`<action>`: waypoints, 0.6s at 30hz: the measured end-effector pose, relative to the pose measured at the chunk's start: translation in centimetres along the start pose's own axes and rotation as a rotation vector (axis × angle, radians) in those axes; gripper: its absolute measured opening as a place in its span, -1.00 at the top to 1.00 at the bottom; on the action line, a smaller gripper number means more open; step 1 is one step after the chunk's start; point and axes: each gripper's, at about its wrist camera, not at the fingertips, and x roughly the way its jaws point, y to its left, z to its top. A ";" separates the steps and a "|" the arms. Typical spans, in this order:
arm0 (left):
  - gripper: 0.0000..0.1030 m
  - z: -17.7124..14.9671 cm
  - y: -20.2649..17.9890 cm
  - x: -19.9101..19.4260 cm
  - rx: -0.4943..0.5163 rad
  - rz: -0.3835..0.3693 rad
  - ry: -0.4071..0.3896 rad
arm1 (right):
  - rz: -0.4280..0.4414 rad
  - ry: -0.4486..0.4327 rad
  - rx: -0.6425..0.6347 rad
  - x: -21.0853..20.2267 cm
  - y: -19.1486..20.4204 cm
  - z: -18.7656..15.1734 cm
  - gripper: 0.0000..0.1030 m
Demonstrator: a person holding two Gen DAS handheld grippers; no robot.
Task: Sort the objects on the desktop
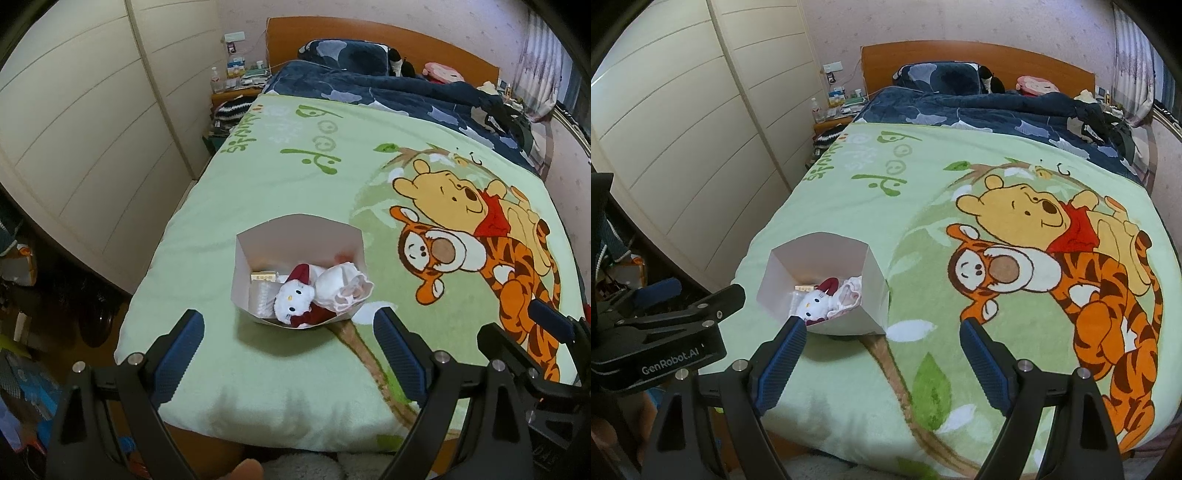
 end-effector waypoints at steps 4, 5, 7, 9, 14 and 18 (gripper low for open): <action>-0.83 -0.2 -0.2 -0.1 0.004 -0.011 0.002 | 0.001 0.002 -0.001 -0.1 0.0 -0.2 -0.70; -0.83 -0.2 -0.2 -0.1 0.003 -0.014 0.002 | 0.002 0.002 -0.001 -0.1 0.0 -0.3 -0.70; -0.83 -0.3 -0.2 0.0 0.002 -0.018 0.004 | 0.001 0.003 -0.002 -0.2 0.0 -0.4 -0.70; -0.83 -0.3 -0.2 0.1 0.004 -0.017 0.011 | 0.001 0.004 -0.002 -0.2 -0.1 -0.5 -0.70; -0.83 -0.4 -0.5 0.0 0.012 -0.021 0.005 | 0.001 0.001 -0.003 -0.3 -0.1 -0.5 -0.70; -0.83 -0.3 -0.6 -0.1 0.016 -0.046 0.000 | 0.001 0.001 -0.006 -0.2 -0.1 -0.5 -0.70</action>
